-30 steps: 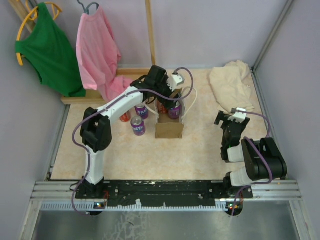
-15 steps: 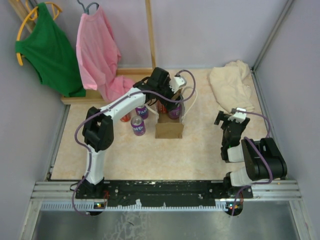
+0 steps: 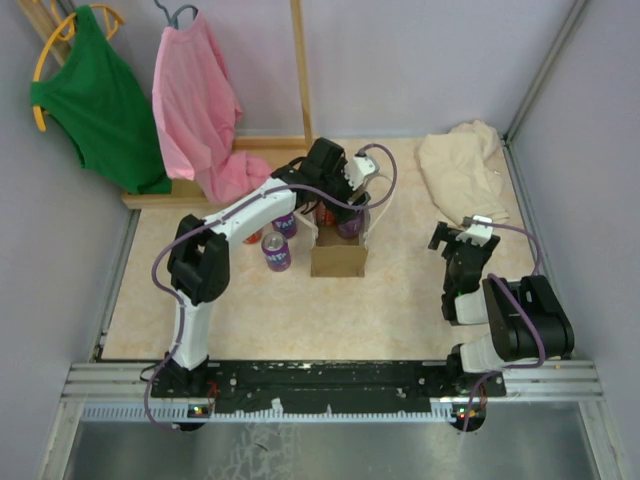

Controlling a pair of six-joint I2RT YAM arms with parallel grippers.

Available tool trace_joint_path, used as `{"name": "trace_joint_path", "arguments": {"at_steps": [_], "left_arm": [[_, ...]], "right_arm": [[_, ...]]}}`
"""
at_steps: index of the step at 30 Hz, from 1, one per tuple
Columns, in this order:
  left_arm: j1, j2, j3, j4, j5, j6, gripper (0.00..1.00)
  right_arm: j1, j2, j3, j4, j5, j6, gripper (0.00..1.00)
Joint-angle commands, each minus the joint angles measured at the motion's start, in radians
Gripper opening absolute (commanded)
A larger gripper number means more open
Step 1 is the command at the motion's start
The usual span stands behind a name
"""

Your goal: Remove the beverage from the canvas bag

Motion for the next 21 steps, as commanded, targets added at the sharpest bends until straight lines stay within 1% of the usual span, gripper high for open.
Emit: {"name": "trace_joint_path", "arguments": {"at_steps": [1,6,13,16,21], "left_arm": [[-0.022,0.024,-0.034,-0.041,-0.011,-0.007,0.91],[-0.026,0.016,-0.027,-0.062,-0.021,-0.008,0.91],[-0.027,0.012,0.008,-0.121,-0.088,-0.015,0.96],[-0.027,0.026,0.037,-0.153,-0.112,-0.012,0.97],[-0.029,0.052,0.091,-0.218,-0.114,-0.010,0.99]], "right_arm": [[0.008,0.003,0.012,0.045,0.017,-0.012,0.99],[0.008,0.003,0.013,0.044,0.018,-0.011,0.99],[0.007,0.003,0.013,0.044,0.018,-0.012,0.99],[0.008,0.002,0.013,0.044,0.017,-0.012,0.99],[0.007,0.003,0.013,0.045,0.018,-0.012,0.99]]}}
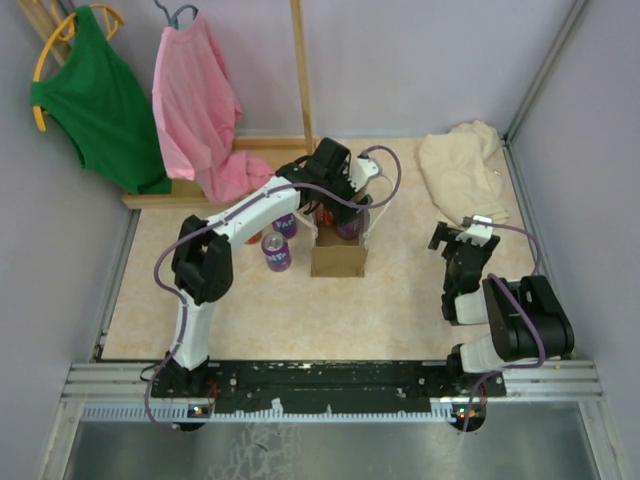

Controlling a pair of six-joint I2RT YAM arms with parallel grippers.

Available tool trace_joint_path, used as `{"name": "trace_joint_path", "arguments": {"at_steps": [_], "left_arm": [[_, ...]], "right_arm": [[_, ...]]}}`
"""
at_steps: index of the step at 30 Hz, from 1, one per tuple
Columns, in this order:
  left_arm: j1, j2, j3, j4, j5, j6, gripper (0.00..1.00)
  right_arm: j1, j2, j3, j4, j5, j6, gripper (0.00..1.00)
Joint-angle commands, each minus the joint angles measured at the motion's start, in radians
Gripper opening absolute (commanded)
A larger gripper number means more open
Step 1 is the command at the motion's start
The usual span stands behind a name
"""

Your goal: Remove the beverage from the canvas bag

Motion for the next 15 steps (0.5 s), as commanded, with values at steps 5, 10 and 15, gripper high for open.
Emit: {"name": "trace_joint_path", "arguments": {"at_steps": [5,10,15], "left_arm": [[-0.012,0.012,0.026,-0.093,-0.020,0.002,0.99],[-0.020,-0.015,0.030,-0.057,-0.028,0.011,0.99],[-0.042,-0.022,0.052,-0.058,-0.059,0.030,0.99]], "right_arm": [[0.008,0.003,0.012,0.044,0.018,-0.012,0.99],[0.008,0.003,0.013,0.044,0.018,-0.012,0.99],[0.008,0.003,0.013,0.044,0.018,-0.013,0.99]]}}
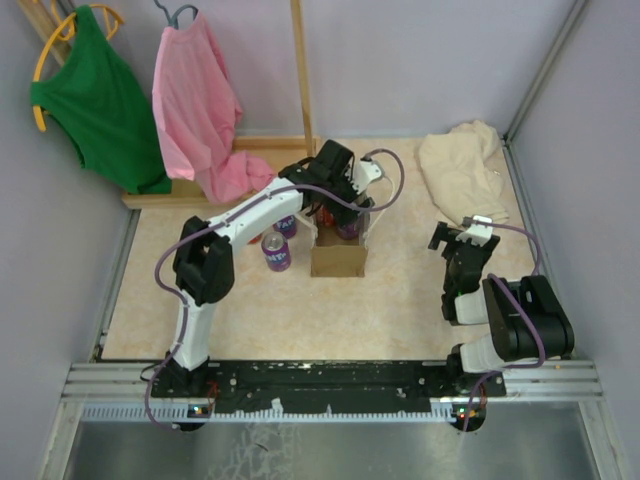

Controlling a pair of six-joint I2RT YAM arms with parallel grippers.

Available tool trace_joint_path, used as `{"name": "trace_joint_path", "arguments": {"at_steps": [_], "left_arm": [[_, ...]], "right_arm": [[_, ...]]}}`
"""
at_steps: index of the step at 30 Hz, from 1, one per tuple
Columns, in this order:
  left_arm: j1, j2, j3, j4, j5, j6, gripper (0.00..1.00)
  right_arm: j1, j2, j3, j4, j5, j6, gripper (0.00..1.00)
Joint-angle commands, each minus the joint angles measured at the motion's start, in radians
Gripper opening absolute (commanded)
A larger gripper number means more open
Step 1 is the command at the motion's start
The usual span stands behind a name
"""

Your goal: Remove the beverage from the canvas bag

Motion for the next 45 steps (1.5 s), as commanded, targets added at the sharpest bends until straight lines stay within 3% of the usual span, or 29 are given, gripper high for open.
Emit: {"name": "trace_joint_path", "arguments": {"at_steps": [1,17,28,45], "left_arm": [[-0.035,-0.032,0.036,-0.027,-0.041,0.026,0.99],[-0.059,-0.017,0.025,0.002,-0.179,0.058,0.99],[-0.058,-0.021,0.023,0.014,-0.001,0.127,0.99],[-0.002,0.056,0.058,-0.064,0.084,0.116,0.98]], "right_arm": [[0.008,0.003,0.013,0.044,0.018,-0.012,0.99],[0.008,0.003,0.012,0.044,0.018,-0.012,0.99],[0.008,0.003,0.013,0.044,0.018,-0.012,0.99],[0.008,0.003,0.012,0.044,0.018,-0.012,0.99]]}}
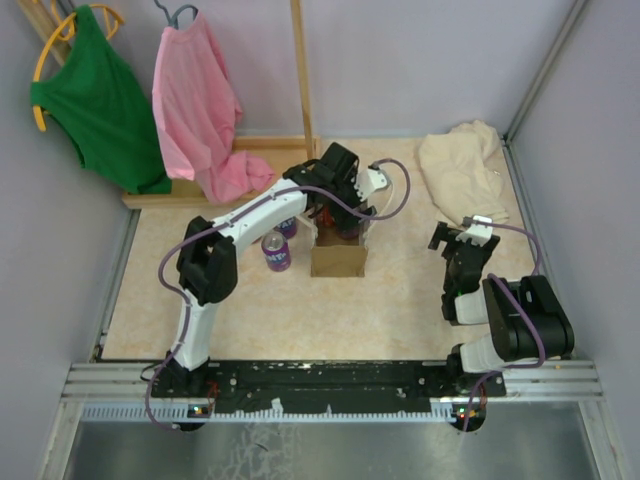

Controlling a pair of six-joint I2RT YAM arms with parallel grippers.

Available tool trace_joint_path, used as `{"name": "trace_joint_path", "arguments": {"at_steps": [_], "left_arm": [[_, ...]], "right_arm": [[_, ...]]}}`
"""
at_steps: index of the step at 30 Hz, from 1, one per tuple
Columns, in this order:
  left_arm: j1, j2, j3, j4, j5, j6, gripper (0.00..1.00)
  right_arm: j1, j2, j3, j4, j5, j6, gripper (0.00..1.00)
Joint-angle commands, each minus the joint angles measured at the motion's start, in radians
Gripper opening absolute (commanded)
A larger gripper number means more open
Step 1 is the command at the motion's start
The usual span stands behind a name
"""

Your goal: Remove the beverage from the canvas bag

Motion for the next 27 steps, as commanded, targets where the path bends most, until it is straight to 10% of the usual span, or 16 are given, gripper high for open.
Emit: {"name": "trace_joint_path", "arguments": {"at_steps": [1,13,18,27], "left_arm": [[0.017,0.045,0.034,-0.028,0.037,0.002,0.98],[0.019,0.057,-0.007,-0.029,0.036,-0.005,0.84],[0.019,0.075,-0.006,-0.030,0.028,-0.010,0.34],[0.019,0.088,0.020,-0.039,-0.012,-0.021,0.01]], "right_arm": [[0.008,0.003,0.013,0.044,0.018,-0.012,0.99],[0.008,0.003,0.013,0.044,0.017,-0.013,0.99],[0.007,0.003,0.013,0.044,0.018,-0.012,0.99],[0.008,0.003,0.012,0.044,0.020,-0.012,0.99]]}}
